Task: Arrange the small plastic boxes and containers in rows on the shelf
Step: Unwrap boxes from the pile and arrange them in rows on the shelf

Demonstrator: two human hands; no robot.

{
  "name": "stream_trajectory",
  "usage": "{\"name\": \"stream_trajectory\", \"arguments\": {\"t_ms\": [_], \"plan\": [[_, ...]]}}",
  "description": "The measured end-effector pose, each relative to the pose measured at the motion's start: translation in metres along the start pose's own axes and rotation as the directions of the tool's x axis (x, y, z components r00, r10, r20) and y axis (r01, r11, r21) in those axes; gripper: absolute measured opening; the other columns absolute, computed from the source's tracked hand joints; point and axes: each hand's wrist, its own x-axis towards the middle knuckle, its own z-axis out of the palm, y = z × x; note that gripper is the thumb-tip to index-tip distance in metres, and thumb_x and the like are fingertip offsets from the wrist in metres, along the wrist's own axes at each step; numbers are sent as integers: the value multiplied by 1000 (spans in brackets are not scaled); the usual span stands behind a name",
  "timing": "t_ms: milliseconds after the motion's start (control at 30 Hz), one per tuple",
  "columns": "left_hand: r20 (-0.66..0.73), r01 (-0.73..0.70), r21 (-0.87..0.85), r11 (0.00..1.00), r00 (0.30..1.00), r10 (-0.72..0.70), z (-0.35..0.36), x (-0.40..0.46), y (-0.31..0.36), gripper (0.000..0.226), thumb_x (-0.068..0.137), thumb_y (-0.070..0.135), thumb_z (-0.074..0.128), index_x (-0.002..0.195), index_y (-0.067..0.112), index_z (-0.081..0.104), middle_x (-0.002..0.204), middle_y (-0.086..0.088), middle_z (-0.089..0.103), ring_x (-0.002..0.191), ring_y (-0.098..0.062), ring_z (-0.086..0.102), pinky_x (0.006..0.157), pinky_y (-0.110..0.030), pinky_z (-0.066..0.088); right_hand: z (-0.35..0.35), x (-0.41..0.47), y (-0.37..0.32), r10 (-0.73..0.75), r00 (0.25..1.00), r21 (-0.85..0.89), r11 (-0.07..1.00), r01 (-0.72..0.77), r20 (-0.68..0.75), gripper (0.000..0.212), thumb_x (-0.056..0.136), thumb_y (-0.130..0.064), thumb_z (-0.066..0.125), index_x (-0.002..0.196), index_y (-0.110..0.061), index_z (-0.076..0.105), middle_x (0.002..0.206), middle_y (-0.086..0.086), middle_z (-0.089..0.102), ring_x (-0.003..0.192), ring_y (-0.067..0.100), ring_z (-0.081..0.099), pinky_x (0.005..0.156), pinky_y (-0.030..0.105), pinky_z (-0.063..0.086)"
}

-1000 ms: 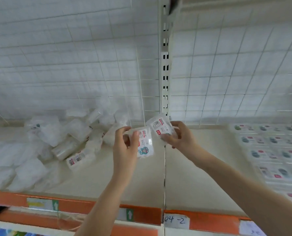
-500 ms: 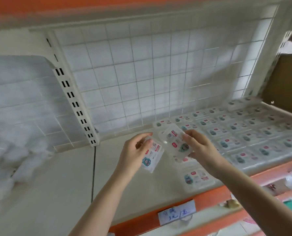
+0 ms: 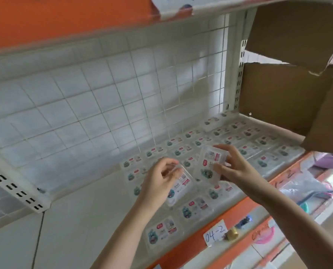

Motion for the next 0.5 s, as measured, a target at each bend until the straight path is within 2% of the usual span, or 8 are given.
{"name": "stream_trajectory", "arguments": {"t_ms": [67, 167, 333, 500], "plan": [[12, -17, 21, 1000, 1000, 17, 15, 12, 3, 11, 88, 24, 62, 99, 24, 60, 95, 9, 65, 83, 5, 59, 73, -10, 47, -18, 10, 3, -23, 998, -156, 988, 13, -62, 35, 88, -15, 62, 118, -21, 44, 99, 17, 65, 85, 24, 67, 76, 42, 57], [10, -9, 41, 999, 1000, 8, 38, 34, 5, 9, 88, 25, 62, 96, 27, 61, 92, 10, 65, 80, 5, 59, 72, -11, 47, -44, 30, 8, -48, 984, -328, 945, -10, -170, 31, 88, -24, 63, 113, -21, 45, 96, 9, 65, 74, 18, 65, 61, 27, 55], [-6, 33, 40, 999, 999, -33, 76, 76, 6, 12, 86, 22, 66, 97, 17, 65, 88, 4, 67, 78, -1, 61, 69, -16, 50, -86, 60, 15, -64, 947, -273, 962, -25, -314, 34, 88, -25, 63, 116, -14, 47, 108, -1, 59, 82, 13, 66, 66, 29, 58], [-21, 57, 66, 996, 998, -56, 109, 105, 5, 6, 86, 21, 65, 92, 24, 63, 88, 6, 66, 78, -3, 62, 71, -16, 50, -117, 80, 20, -76, 952, -382, 923, -45, -296, 34, 91, -22, 59, 120, -13, 46, 107, -1, 60, 93, 16, 63, 75, 35, 57]]}}
